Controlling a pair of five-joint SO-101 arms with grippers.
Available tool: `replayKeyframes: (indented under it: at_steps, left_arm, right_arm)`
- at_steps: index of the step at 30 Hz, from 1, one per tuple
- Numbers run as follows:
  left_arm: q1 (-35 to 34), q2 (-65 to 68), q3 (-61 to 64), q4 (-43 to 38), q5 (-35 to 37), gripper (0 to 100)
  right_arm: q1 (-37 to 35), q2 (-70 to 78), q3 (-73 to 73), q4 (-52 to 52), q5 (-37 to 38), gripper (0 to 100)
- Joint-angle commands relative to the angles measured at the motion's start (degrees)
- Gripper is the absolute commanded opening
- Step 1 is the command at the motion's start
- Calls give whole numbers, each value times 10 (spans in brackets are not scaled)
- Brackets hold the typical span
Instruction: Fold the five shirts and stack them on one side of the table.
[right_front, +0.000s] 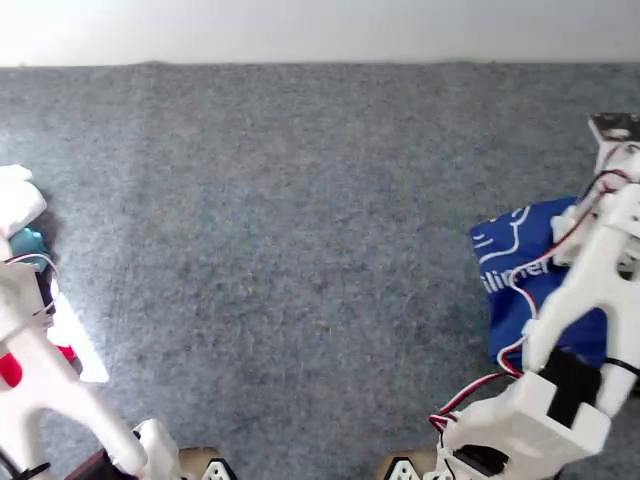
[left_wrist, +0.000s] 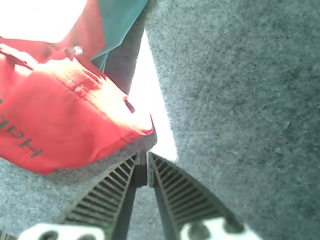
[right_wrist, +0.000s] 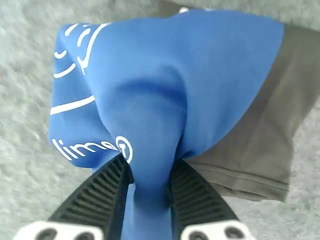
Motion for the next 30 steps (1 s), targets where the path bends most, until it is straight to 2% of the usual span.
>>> replayKeyframes:
  at_steps: [1,9,11,15,17,22,24,27,30]
  left_arm:
    - [4,-4,-4,-6,-4,15]
    - [4,-5,-4,-5,-7,15]
    - [4,-5,-4,-5,-7,15]
    - [4,-5,-5,-6,-7,15]
    - [4,-5,-7,-6,-7,15]
    - [4,-1,-40,-5,-7,15]
    - [4,-1,-48,-4,-7,15]
    - [4,-1,-50,-2,-7,15]
    - [4,-1,-50,-2,-7,15]
  right_arm:
    - [42,15,-2,-32,29,9]
    - [86,54,-4,-102,95,23]
    - [87,54,-4,-99,98,91]
    - [96,38,-21,-98,55,281]
    - [103,21,-33,-98,43,315]
    - [98,-17,-35,-78,39,255]
    - [80,-15,-34,-50,40,180]
    - [60,9,-34,-16,39,9]
    - [46,46,-34,39,38,39]
